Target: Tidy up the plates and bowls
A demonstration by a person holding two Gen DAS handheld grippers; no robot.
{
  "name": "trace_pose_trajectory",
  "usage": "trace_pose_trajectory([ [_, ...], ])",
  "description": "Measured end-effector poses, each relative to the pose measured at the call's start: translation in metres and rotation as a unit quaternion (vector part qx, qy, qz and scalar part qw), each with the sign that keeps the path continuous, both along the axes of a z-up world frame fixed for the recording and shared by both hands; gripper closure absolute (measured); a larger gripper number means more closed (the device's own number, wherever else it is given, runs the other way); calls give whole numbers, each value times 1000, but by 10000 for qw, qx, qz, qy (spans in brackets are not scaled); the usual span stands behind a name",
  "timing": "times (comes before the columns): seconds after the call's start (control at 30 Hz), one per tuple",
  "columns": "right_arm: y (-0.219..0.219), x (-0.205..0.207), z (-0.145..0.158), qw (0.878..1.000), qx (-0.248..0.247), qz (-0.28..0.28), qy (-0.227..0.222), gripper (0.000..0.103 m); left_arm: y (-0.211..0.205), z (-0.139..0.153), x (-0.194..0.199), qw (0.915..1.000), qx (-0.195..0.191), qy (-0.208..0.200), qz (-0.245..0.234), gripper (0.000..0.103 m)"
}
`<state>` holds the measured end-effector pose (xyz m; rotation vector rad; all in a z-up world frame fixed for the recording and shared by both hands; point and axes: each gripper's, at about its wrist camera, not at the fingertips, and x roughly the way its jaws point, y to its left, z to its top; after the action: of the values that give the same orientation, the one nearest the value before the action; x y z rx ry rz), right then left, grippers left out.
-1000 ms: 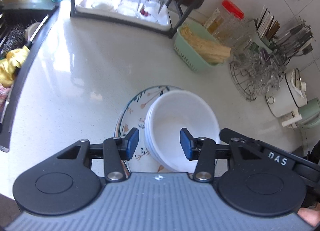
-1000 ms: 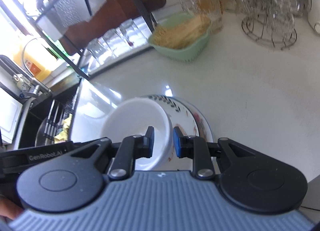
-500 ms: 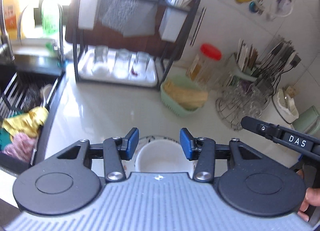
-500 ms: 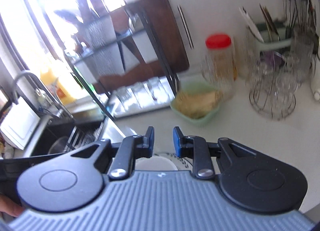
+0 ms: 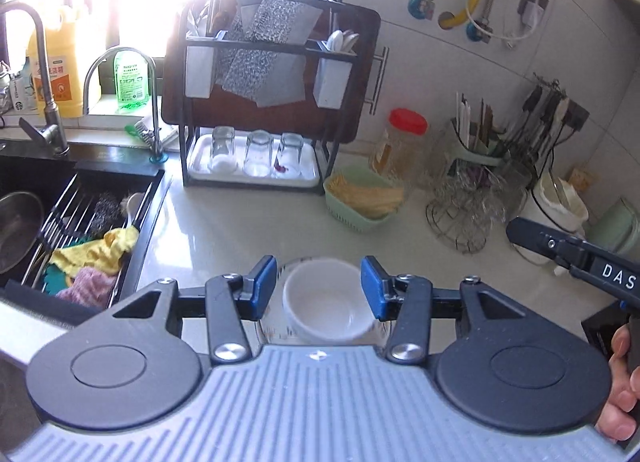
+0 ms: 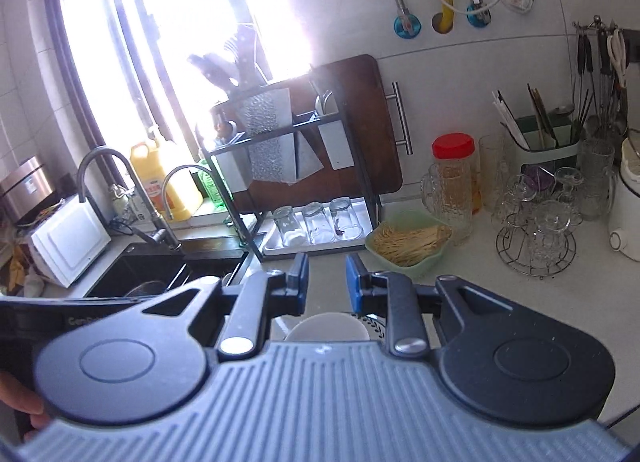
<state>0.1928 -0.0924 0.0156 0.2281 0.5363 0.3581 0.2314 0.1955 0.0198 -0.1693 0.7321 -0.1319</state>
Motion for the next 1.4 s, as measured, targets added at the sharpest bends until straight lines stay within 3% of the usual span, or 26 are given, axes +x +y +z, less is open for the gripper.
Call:
trace_pose_trajectory([
  [0.23,-18,-47,-11,9999,2,101,47,79,-12,-14,-52,9998,-113,128,117,50],
  [0.5,-37,-82,-22,9998,-160,-25,112,79,-34,-28,-102,9997,124,229,18,50],
  [0.67,-46,-95,-34,9995,-147,-183,219,79,-41,-36,-123,9998,45,211,25,50],
  [0.77,-48,-101,-46,9992,-101,-151,357,79,-39,-41,-129,9992,-193,344,25,50],
  [1.07,-50,-117,-55,9980,-140,-220,573,78,-39,-44,-144,9988,-55,492,62,50],
  [1.13,-52,-119,-52,9984,-158,-182,508,78,-38,-42,-147,9989,10,461,30,44],
  [1.17,-53,-120,-51,9985,-194,-197,477,69,-37,-41,-148,9989,59,455,56,36],
  [1.2,-55,-120,-51,9986,-201,-225,444,49,-36,-40,-149,9988,106,463,99,26],
  [1.23,-56,-120,-50,9986,-180,-271,412,36,-35,-40,-150,9987,139,472,120,23],
  [1.27,-58,-121,-50,9987,-147,-322,371,14,-34,-40,-149,9987,162,455,148,18],
  [1.3,-59,-121,-51,9987,-119,-344,344,9,-33,-41,-150,9986,208,435,223,15],
  [1.4,-58,-117,-56,9984,-275,-315,377,10,-32,-40,-148,9979,340,415,360,9],
])
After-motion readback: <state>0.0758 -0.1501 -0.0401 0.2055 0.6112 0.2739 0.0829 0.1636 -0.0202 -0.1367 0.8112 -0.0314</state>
